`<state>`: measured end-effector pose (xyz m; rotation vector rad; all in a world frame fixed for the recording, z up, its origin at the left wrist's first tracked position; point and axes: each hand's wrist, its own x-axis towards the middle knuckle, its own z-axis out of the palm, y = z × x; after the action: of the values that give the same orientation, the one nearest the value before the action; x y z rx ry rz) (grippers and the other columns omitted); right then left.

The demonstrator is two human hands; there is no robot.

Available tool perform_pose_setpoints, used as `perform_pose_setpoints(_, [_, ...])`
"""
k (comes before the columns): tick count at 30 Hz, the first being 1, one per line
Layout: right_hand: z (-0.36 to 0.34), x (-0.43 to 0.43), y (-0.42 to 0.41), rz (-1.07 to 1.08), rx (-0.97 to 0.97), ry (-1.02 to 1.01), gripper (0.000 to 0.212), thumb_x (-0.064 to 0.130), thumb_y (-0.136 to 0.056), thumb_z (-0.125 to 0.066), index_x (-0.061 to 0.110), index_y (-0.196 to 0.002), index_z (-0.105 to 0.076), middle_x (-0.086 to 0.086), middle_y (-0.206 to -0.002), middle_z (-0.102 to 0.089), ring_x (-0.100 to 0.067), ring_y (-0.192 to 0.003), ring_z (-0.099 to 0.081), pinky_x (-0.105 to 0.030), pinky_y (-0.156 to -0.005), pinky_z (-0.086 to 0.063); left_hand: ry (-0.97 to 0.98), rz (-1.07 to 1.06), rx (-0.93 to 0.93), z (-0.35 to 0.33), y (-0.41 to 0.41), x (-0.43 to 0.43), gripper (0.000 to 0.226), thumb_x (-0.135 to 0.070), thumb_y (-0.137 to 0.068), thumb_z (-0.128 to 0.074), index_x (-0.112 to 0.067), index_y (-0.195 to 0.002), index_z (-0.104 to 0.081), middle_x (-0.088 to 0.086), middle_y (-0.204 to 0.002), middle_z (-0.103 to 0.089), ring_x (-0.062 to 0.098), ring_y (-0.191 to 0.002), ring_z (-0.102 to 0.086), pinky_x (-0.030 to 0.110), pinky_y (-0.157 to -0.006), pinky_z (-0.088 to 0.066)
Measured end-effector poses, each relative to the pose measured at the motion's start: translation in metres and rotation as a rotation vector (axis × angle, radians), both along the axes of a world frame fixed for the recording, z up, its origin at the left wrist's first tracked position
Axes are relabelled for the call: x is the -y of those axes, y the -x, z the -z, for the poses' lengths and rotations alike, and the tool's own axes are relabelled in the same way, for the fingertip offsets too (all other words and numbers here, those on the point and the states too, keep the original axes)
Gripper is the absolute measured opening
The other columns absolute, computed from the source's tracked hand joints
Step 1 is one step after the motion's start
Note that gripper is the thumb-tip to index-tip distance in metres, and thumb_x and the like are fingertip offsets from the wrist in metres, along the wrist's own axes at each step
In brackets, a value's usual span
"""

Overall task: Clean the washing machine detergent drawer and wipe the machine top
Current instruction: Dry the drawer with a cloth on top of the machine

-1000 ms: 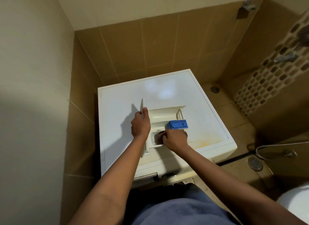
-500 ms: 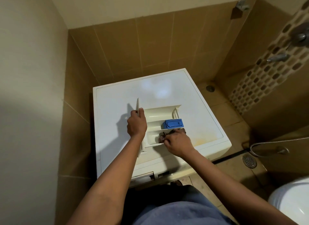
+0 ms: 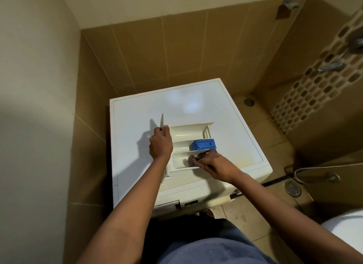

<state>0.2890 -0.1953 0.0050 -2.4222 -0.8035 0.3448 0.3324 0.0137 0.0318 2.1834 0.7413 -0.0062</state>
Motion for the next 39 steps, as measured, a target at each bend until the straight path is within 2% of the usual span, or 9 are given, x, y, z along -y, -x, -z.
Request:
perform_pose_setpoints(4, [-0.017,0.002,-0.013,0.240,-0.113,-0.078,0.033,0.035,-0.086,-0.042,0.014,-0.083,-0.067,-0.001,-0.072,-0.066,-0.013,-0.064,-0.055,-0.032,-0.065,-0.045,0.016,-0.008,0.001,0.000,-0.001,0.000,0.046,-0.049,-0.101,-0.031,-0.015,-0.120,-0.056,0.010,-0.117,-0.063,0.035,-0.102,-0.058,0.038,-0.082,-0.045])
perform_pose_setpoints(10, [-0.055,-0.006,-0.026,0.798,0.091,-0.248,0.021,0.020,-0.098,-0.046,0.011,-0.105,-0.063,-0.009,-0.084,-0.068,-0.025,-0.075,-0.061,-0.033,-0.068,-0.047,0.038,-0.021,0.002,0.002,-0.001,0.000,0.045,-0.048,-0.101,-0.033,-0.015,-0.120,-0.056,0.007,-0.117,-0.063,0.033,-0.102,-0.058,0.035,-0.080,-0.043])
perform_pose_setpoints(16, [-0.002,-0.045,-0.019,0.363,-0.061,0.414,0.050,0.031,-0.100,-0.039,0.019,-0.148,-0.029,-0.003,-0.154,-0.029,-0.027,-0.141,-0.027,-0.043,-0.099,-0.035,0.048,-0.027,0.002,0.002,-0.001,-0.001,0.045,-0.049,-0.100,-0.033,-0.016,-0.119,-0.056,0.006,-0.117,-0.064,0.032,-0.102,-0.058,0.033,-0.078,-0.040])
perform_pose_setpoints(20, [0.007,-0.035,-0.014,0.222,0.178,0.307,0.045,0.030,-0.088,-0.045,0.015,-0.129,-0.060,-0.005,-0.130,-0.061,-0.025,-0.119,-0.059,-0.042,-0.091,-0.049,0.037,-0.024,0.006,0.001,0.000,-0.001,0.045,-0.049,-0.100,-0.033,-0.016,-0.119,-0.056,0.008,-0.117,-0.064,0.033,-0.104,-0.058,0.033,-0.078,-0.039])
perform_pose_setpoints(24, [0.002,-0.023,-0.019,0.279,0.142,0.297,0.061,0.042,-0.090,-0.020,0.021,-0.136,-0.052,0.001,-0.140,-0.051,-0.017,-0.132,-0.046,-0.037,-0.113,-0.026,0.057,-0.022,0.015,0.001,0.000,-0.001,0.044,-0.050,-0.100,-0.034,-0.017,-0.120,-0.056,0.008,-0.117,-0.064,0.033,-0.103,-0.059,0.037,-0.083,-0.046])
perform_pose_setpoints(27, [0.001,-0.044,-0.015,0.298,0.119,0.247,0.055,0.036,-0.093,-0.027,0.011,-0.133,-0.056,-0.010,-0.136,-0.055,-0.028,-0.131,-0.047,-0.038,-0.114,-0.026,0.047,-0.035,0.005,0.001,0.000,-0.001,0.044,-0.050,-0.099,-0.034,-0.018,-0.121,-0.056,0.009,-0.118,-0.064,0.034,-0.104,-0.058,0.037,-0.084,-0.046])
perform_pose_setpoints(30, [0.004,-0.041,-0.019,0.164,0.003,0.193,0.043,0.026,-0.100,-0.039,0.021,-0.143,-0.043,-0.002,-0.151,-0.037,-0.018,-0.143,-0.028,-0.029,-0.117,-0.010,0.043,-0.035,0.004,0.000,0.000,0.000,0.044,-0.050,-0.099,-0.034,-0.018,-0.121,-0.056,0.008,-0.118,-0.064,0.034,-0.104,-0.059,0.036,-0.082,-0.045])
perform_pose_setpoints(35, [-0.003,-0.008,-0.023,0.325,-0.002,0.180,0.038,0.031,-0.100,-0.042,0.038,-0.137,-0.048,0.014,-0.144,-0.046,-0.009,-0.137,-0.036,-0.030,-0.099,-0.040,0.054,-0.032,0.014,-0.001,0.001,0.000,0.045,-0.050,-0.100,-0.034,-0.018,-0.121,-0.056,0.007,-0.118,-0.064,0.032,-0.103,-0.059,0.035,-0.080,-0.043])
perform_pose_setpoints(39, [0.003,0.003,-0.012,0.553,0.086,0.128,0.033,0.032,-0.100,-0.041,0.031,-0.129,-0.057,0.001,-0.122,-0.065,-0.026,-0.115,-0.058,-0.035,-0.089,-0.046,0.075,-0.045,0.013,-0.001,0.002,-0.001,0.044,-0.051,-0.099,-0.035,-0.019,-0.122,-0.056,0.005,-0.117,-0.064,0.029,-0.100,-0.059,0.032,-0.077,-0.042])
